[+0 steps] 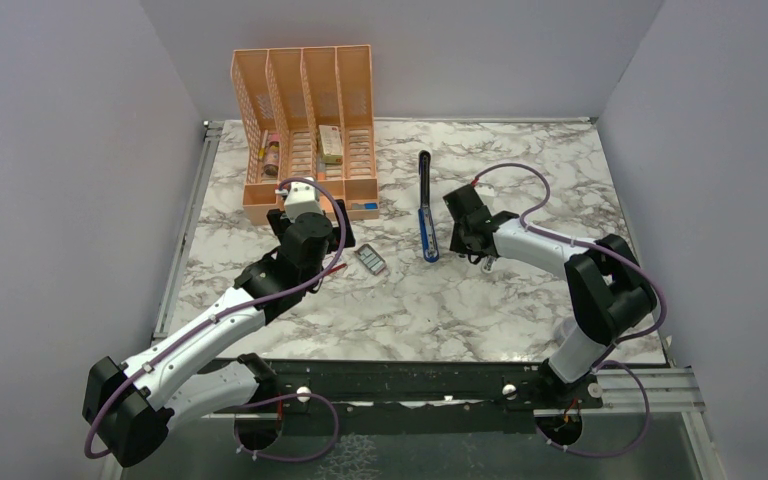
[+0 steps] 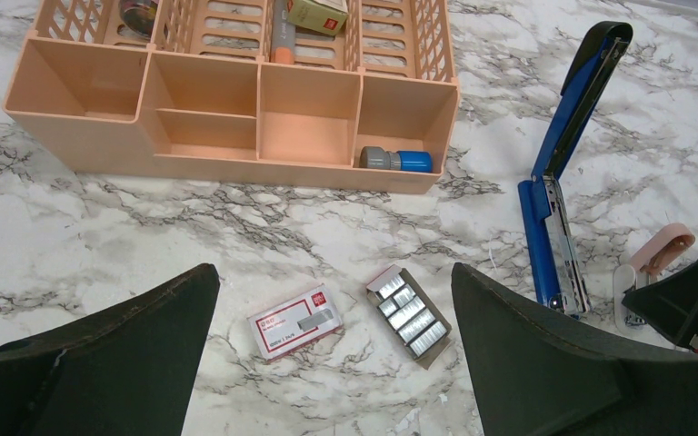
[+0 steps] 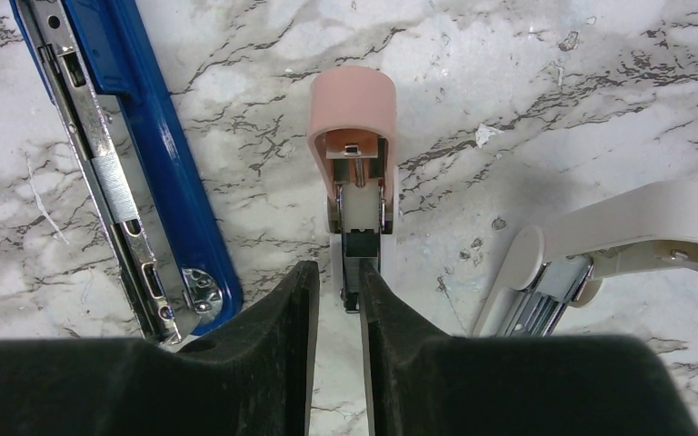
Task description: Load the staples into the stapler
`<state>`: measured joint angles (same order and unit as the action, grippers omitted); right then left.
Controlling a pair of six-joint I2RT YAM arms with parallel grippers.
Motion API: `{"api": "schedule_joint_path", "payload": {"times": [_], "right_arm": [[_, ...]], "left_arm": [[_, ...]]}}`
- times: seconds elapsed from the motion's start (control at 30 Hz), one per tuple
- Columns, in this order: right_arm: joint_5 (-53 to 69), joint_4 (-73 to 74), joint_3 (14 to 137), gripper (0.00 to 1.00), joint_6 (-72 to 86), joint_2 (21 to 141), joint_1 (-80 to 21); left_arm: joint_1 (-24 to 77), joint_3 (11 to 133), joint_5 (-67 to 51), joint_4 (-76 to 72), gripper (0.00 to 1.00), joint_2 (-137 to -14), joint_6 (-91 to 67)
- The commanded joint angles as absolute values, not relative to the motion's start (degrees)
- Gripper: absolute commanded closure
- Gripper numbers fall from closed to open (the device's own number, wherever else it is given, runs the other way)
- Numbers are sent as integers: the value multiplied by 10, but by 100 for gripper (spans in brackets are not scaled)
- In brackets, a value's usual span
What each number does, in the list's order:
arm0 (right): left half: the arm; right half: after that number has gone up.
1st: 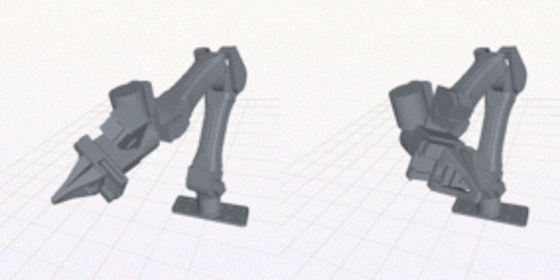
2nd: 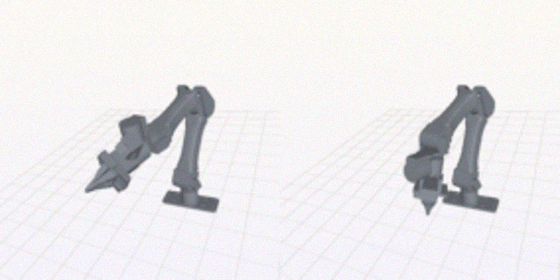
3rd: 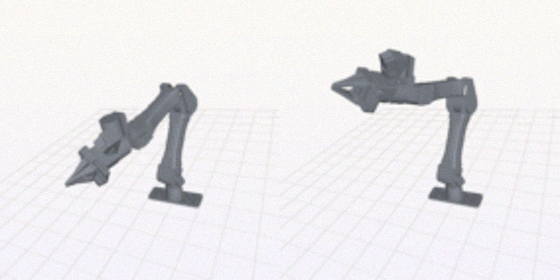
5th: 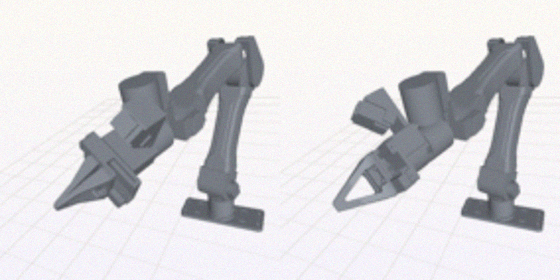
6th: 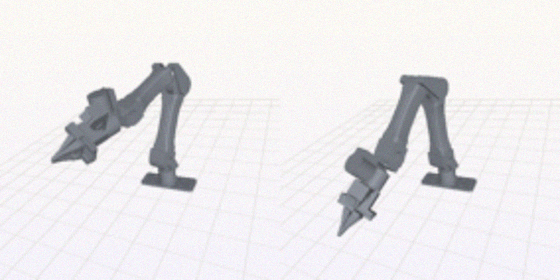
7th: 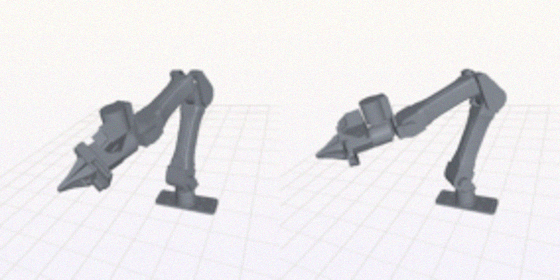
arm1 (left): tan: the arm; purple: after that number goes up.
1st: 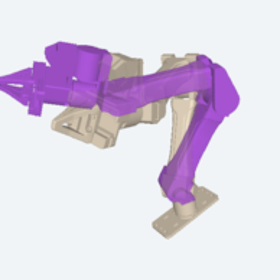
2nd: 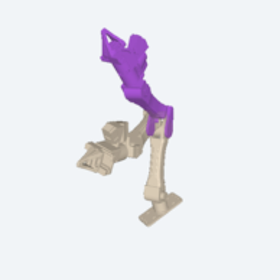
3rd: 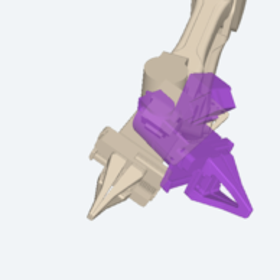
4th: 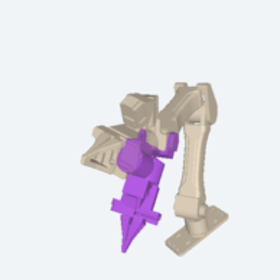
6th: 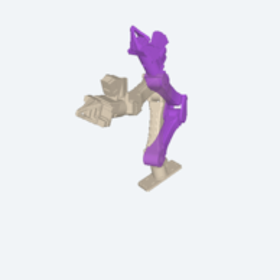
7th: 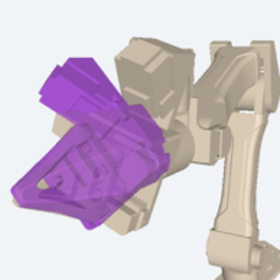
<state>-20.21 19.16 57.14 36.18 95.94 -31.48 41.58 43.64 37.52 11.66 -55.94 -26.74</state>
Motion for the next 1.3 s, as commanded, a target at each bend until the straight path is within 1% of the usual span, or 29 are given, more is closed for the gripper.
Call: {"api": "schedule_joint_path", "payload": {"times": [0.0, 0.2, 0.37, 0.5, 0.9, 1.27], "right_arm": [[-195, 193, 582, 73, 353, 944, -312], [-215, 190, 602, 72, 334, 946, -312], [-218, 180, 609, 64, 327, 971, -312], [-219, 172, 609, 62, 327, 985, -312], [-198, 176, 597, 61, 332, 991, -312], [-211, 184, 619, 62, 311, 953, -312]], "left_arm": [[414, 444, 367, 103, 1, -558, -265], [414, 445, 366, 103, 1, -558, -265], [414, 446, 367, 103, 1, -558, -265], [414, 446, 367, 103, 1, -559, -263], [413, 446, 367, 103, 1, -560, -263], [414, 446, 366, 104, 1, -557, -264]]}}
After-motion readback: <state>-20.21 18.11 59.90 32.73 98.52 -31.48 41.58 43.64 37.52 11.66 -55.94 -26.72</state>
